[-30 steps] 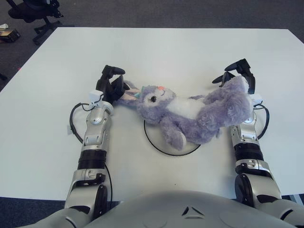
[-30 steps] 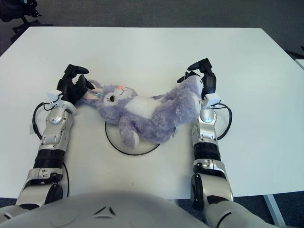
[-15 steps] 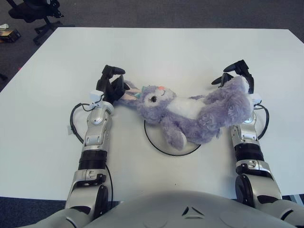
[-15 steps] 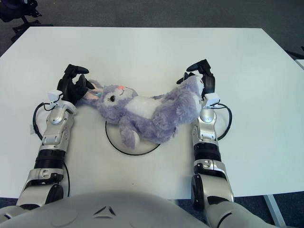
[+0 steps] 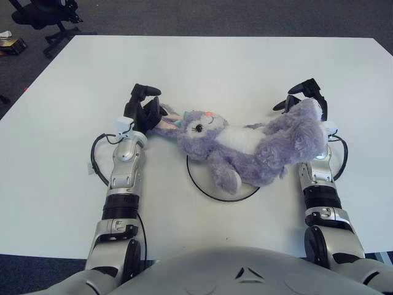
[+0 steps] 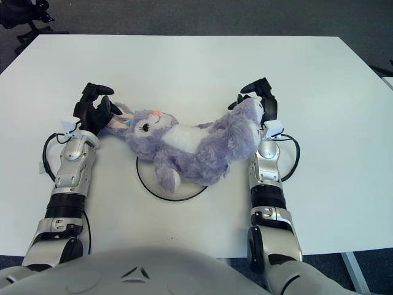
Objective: Put the doll into the plate.
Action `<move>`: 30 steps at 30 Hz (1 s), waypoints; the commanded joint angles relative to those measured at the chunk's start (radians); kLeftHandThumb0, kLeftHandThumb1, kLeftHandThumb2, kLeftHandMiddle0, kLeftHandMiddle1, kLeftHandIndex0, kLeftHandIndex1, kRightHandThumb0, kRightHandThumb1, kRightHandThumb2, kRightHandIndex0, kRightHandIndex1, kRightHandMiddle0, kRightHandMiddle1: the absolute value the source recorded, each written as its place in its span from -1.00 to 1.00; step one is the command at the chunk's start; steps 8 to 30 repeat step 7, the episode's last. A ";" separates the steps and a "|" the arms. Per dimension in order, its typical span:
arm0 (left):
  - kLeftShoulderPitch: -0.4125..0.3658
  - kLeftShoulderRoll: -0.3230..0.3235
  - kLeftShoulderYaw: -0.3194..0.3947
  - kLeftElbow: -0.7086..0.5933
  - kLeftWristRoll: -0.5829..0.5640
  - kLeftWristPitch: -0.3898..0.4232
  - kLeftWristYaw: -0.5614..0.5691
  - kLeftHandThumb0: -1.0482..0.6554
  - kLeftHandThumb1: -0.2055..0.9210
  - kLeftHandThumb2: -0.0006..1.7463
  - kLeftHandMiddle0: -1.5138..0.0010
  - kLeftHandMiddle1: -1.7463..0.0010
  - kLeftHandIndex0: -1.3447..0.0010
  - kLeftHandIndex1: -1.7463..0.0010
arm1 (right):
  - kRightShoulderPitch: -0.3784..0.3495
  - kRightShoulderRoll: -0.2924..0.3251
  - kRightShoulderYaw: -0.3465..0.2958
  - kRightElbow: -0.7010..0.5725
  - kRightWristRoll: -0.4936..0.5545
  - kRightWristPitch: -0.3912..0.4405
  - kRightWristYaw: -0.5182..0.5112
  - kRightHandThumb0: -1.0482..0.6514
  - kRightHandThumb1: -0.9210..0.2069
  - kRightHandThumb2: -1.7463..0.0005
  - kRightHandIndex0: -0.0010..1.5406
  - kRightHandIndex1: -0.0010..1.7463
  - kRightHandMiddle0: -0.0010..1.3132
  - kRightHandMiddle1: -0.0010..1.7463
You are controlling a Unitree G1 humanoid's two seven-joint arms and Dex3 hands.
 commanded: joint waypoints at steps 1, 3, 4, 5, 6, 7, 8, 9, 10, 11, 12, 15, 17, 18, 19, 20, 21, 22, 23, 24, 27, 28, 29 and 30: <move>0.018 -0.015 0.001 0.018 -0.006 -0.011 0.008 -0.19 0.81 -0.25 -0.06 -1.00 0.60 -1.00 | 0.041 -0.004 -0.004 0.007 0.001 0.007 0.005 -0.22 -0.53 0.01 0.30 1.00 -0.45 1.00; 0.018 -0.015 0.002 0.018 -0.006 -0.011 0.008 -0.19 0.81 -0.25 -0.06 -1.00 0.60 -1.00 | 0.041 -0.004 -0.004 0.007 0.002 0.008 0.006 -0.22 -0.54 0.01 0.30 1.00 -0.45 1.00; 0.018 -0.016 0.003 0.018 -0.005 -0.011 0.008 -0.19 0.81 -0.25 -0.06 -1.00 0.60 -1.00 | 0.041 -0.004 -0.004 0.007 0.002 0.008 0.006 -0.22 -0.54 0.01 0.30 1.00 -0.45 1.00; 0.017 -0.015 0.003 0.018 -0.006 -0.010 0.007 -0.19 0.81 -0.25 -0.05 -1.00 0.60 -1.00 | 0.040 -0.003 -0.004 0.008 0.002 0.008 0.006 -0.22 -0.54 0.01 0.30 1.00 -0.45 1.00; 0.017 -0.015 0.004 0.019 -0.006 -0.009 0.006 -0.19 0.81 -0.25 -0.05 -1.00 0.60 -1.00 | 0.040 -0.003 -0.004 0.008 0.002 0.009 0.006 -0.22 -0.54 0.01 0.30 1.00 -0.45 1.00; 0.017 -0.015 0.004 0.019 -0.006 -0.009 0.006 -0.19 0.81 -0.26 -0.05 -1.00 0.60 -1.00 | 0.039 -0.003 -0.004 0.008 0.001 0.009 0.006 -0.22 -0.54 0.01 0.30 1.00 -0.45 1.00; 0.017 -0.015 0.004 0.019 -0.006 -0.009 0.006 -0.19 0.81 -0.26 -0.05 -1.00 0.60 -1.00 | 0.039 -0.003 -0.004 0.008 0.001 0.009 0.006 -0.22 -0.54 0.01 0.30 1.00 -0.45 1.00; 0.017 -0.015 0.004 0.019 -0.006 -0.009 0.006 -0.19 0.81 -0.26 -0.05 -1.00 0.60 -1.00 | 0.039 -0.003 -0.004 0.008 0.001 0.009 0.006 -0.22 -0.54 0.01 0.30 1.00 -0.45 1.00; 0.017 -0.015 0.004 0.019 -0.006 -0.009 0.006 -0.19 0.81 -0.26 -0.05 -1.00 0.60 -1.00 | 0.039 -0.003 -0.004 0.008 0.001 0.009 0.006 -0.22 -0.54 0.01 0.30 1.00 -0.45 1.00; 0.017 -0.015 0.004 0.019 -0.006 -0.009 0.006 -0.19 0.81 -0.26 -0.05 -1.00 0.60 -1.00 | 0.039 -0.003 -0.004 0.008 0.001 0.009 0.006 -0.22 -0.54 0.01 0.30 1.00 -0.45 1.00; 0.017 -0.015 0.004 0.019 -0.006 -0.009 0.006 -0.19 0.81 -0.26 -0.05 -1.00 0.60 -1.00 | 0.039 -0.003 -0.004 0.008 0.001 0.009 0.006 -0.22 -0.54 0.01 0.30 1.00 -0.45 1.00; 0.017 -0.015 0.004 0.019 -0.006 -0.009 0.006 -0.19 0.81 -0.26 -0.05 -1.00 0.60 -1.00 | 0.039 -0.003 -0.004 0.008 0.001 0.009 0.006 -0.22 -0.54 0.01 0.30 1.00 -0.45 1.00; 0.017 -0.015 0.004 0.019 -0.006 -0.009 0.006 -0.19 0.81 -0.26 -0.05 -1.00 0.60 -1.00 | 0.039 -0.003 -0.004 0.008 0.001 0.009 0.006 -0.22 -0.54 0.01 0.30 1.00 -0.45 1.00; 0.017 -0.015 0.004 0.019 -0.006 -0.009 0.006 -0.19 0.81 -0.26 -0.05 -1.00 0.60 -1.00 | 0.039 -0.003 -0.004 0.008 0.001 0.009 0.006 -0.22 -0.54 0.01 0.30 1.00 -0.45 1.00; 0.017 -0.015 0.004 0.019 -0.006 -0.009 0.006 -0.19 0.81 -0.26 -0.05 -1.00 0.60 -1.00 | 0.039 -0.003 -0.004 0.008 0.001 0.009 0.006 -0.22 -0.54 0.01 0.30 1.00 -0.45 1.00; 0.017 -0.015 0.004 0.019 -0.006 -0.009 0.006 -0.19 0.81 -0.26 -0.05 -1.00 0.60 -1.00 | 0.039 -0.003 -0.004 0.008 0.001 0.009 0.006 -0.22 -0.54 0.01 0.30 1.00 -0.45 1.00; 0.017 -0.015 0.004 0.019 -0.006 -0.009 0.006 -0.19 0.81 -0.26 -0.05 -1.00 0.60 -1.00 | 0.039 -0.003 -0.004 0.008 0.001 0.009 0.006 -0.22 -0.54 0.01 0.30 1.00 -0.45 1.00; 0.017 -0.015 0.004 0.019 -0.006 -0.009 0.006 -0.19 0.81 -0.26 -0.05 -1.00 0.60 -1.00 | 0.039 -0.003 -0.004 0.008 0.001 0.009 0.006 -0.22 -0.54 0.01 0.30 1.00 -0.45 1.00; 0.017 -0.015 0.004 0.019 -0.006 -0.009 0.006 -0.19 0.81 -0.26 -0.05 -1.00 0.60 -1.00 | 0.039 -0.003 -0.004 0.008 0.001 0.009 0.006 -0.22 -0.54 0.01 0.30 1.00 -0.45 1.00; 0.017 -0.015 0.004 0.019 -0.006 -0.009 0.006 -0.19 0.81 -0.26 -0.05 -1.00 0.60 -1.00 | 0.039 -0.003 -0.004 0.008 0.001 0.009 0.006 -0.22 -0.54 0.01 0.30 1.00 -0.45 1.00; 0.017 -0.015 0.004 0.019 -0.006 -0.009 0.006 -0.19 0.81 -0.26 -0.05 -1.00 0.60 -1.00 | 0.039 -0.003 -0.004 0.008 0.001 0.009 0.006 -0.22 -0.54 0.01 0.30 1.00 -0.45 1.00; 0.017 -0.015 0.004 0.019 -0.006 -0.009 0.006 -0.19 0.81 -0.26 -0.05 -1.00 0.60 -1.00 | 0.039 -0.003 -0.004 0.008 0.001 0.009 0.006 -0.22 -0.54 0.01 0.30 1.00 -0.45 1.00; 0.017 -0.015 0.004 0.019 -0.006 -0.009 0.006 -0.19 0.81 -0.26 -0.05 -1.00 0.60 -1.00 | 0.039 -0.003 -0.004 0.008 0.001 0.009 0.006 -0.22 -0.54 0.01 0.30 1.00 -0.45 1.00; 0.017 -0.015 0.004 0.019 -0.006 -0.009 0.006 -0.19 0.81 -0.26 -0.05 -1.00 0.60 -1.00 | 0.039 -0.003 -0.004 0.008 0.001 0.009 0.006 -0.22 -0.54 0.01 0.30 1.00 -0.45 1.00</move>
